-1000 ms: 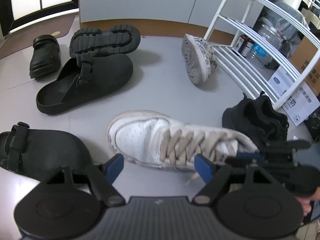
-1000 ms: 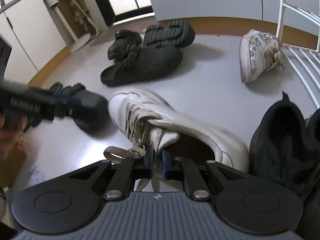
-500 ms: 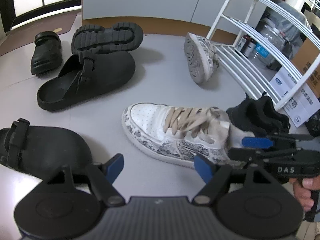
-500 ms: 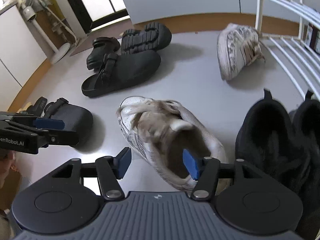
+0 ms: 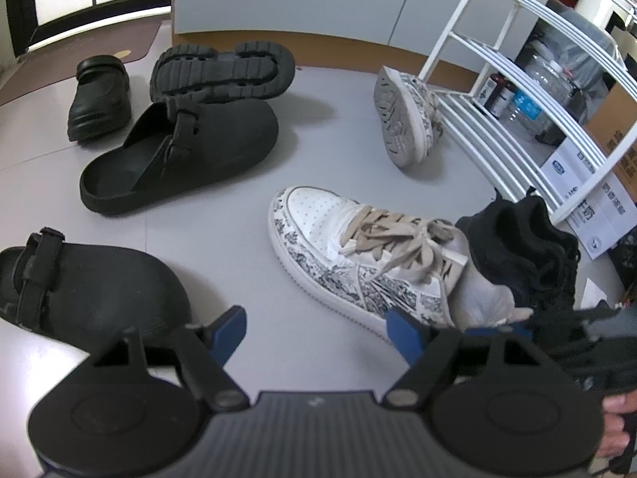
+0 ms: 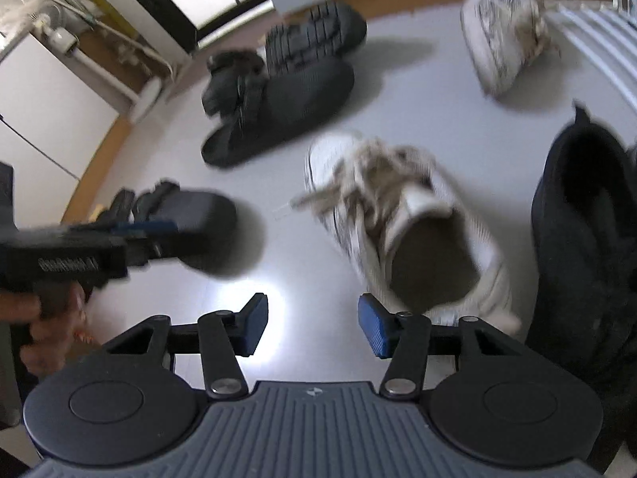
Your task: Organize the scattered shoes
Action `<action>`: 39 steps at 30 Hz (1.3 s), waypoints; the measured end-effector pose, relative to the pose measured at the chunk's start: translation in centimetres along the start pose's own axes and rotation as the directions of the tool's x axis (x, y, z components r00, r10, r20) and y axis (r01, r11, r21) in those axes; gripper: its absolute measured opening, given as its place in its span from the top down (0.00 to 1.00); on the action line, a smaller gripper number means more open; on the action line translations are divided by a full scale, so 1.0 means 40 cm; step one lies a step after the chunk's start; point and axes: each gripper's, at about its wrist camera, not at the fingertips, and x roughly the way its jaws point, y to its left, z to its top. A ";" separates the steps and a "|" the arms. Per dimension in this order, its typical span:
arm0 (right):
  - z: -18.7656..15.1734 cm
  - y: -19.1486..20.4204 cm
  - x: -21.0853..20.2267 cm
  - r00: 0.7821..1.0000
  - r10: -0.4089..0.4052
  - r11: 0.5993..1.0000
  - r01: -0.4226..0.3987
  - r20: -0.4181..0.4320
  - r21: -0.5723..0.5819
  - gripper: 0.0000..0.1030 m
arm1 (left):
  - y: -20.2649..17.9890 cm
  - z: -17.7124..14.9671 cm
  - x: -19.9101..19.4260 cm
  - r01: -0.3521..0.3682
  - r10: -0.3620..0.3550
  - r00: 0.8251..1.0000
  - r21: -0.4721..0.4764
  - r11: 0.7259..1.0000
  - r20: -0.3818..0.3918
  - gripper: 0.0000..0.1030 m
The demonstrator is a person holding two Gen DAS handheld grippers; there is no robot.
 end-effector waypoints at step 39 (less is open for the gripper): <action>0.031 -0.155 0.048 0.998 -0.002 0.826 -0.030 0.057 0.562 0.15 | -0.006 -0.009 0.003 0.009 -0.009 1.000 -0.015 1.000 -0.013 0.23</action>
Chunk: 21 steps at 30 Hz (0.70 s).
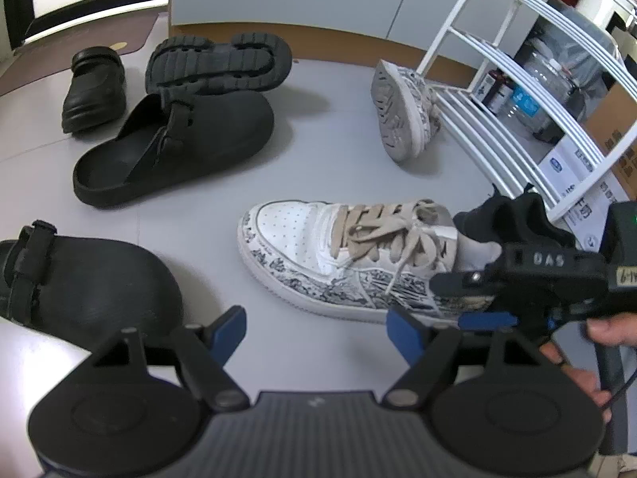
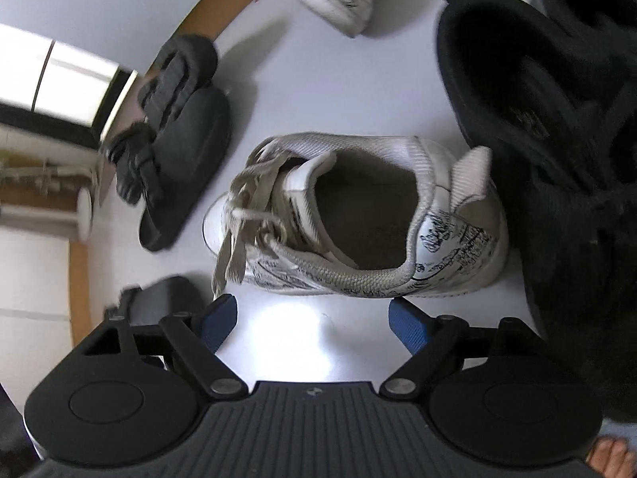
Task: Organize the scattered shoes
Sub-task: 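Roll the right tool and close it on the printed sneaker's heel collar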
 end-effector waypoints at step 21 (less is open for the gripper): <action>-0.004 -0.059 0.054 0.996 0.017 0.905 -0.052 0.086 0.423 0.10 | 0.019 0.000 -0.006 0.007 -0.007 1.000 -0.011 1.000 -0.002 0.23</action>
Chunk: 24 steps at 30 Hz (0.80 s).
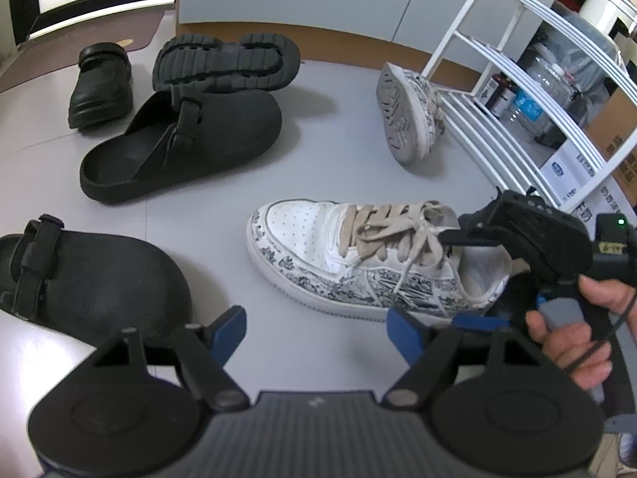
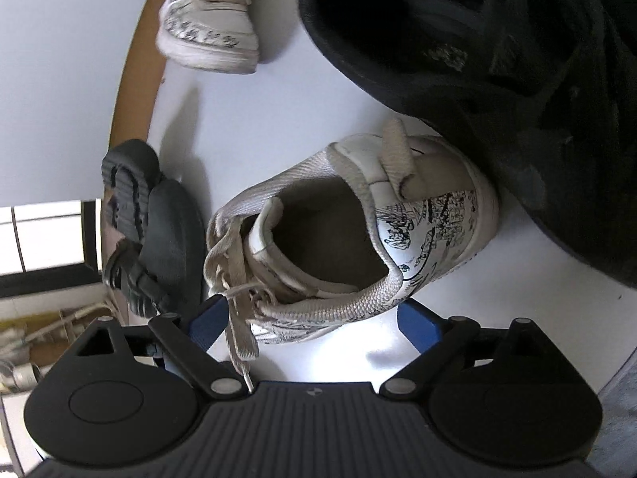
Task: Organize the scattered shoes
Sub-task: 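Roll the right tool and close it on the printed sneaker's heel collar, then lift the printed white sneaker with the right tool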
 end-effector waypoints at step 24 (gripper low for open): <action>-0.015 0.127 -0.025 0.995 -0.015 0.887 0.058 0.096 -0.458 0.63 | -0.005 -0.001 0.007 -0.002 0.002 1.000 0.001 1.000 -0.009 0.23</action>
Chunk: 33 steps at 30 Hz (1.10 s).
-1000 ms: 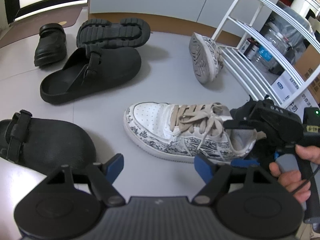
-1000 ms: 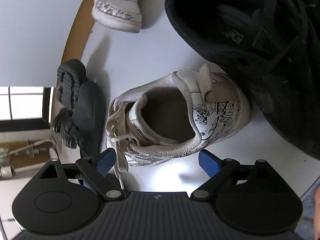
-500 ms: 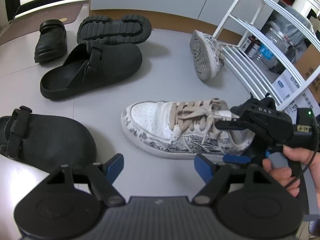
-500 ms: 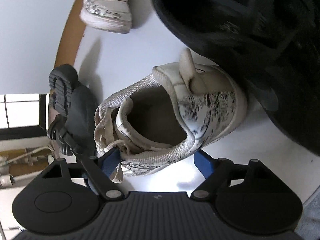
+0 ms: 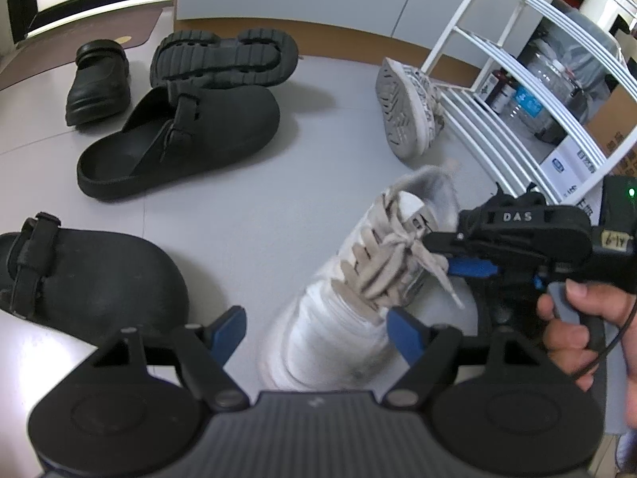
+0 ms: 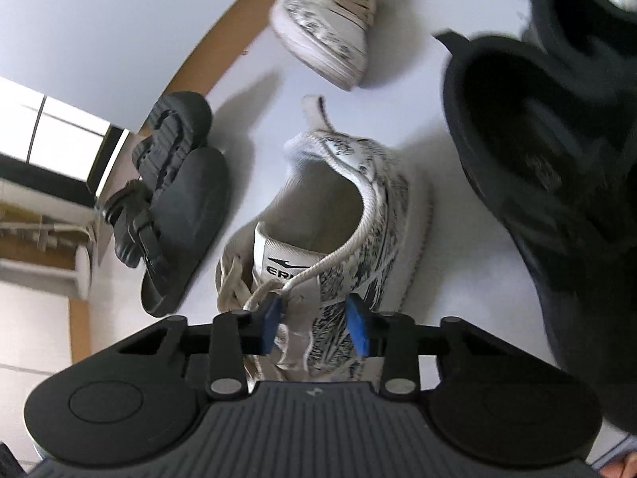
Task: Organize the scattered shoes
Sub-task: 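Lift the printed white sneaker with the right tool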
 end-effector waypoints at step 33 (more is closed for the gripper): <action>-0.019 0.112 0.051 0.996 -0.095 0.953 0.090 -0.003 -0.288 0.12 | 0.041 0.006 -0.016 -0.061 0.066 0.996 -0.070 0.996 0.060 0.23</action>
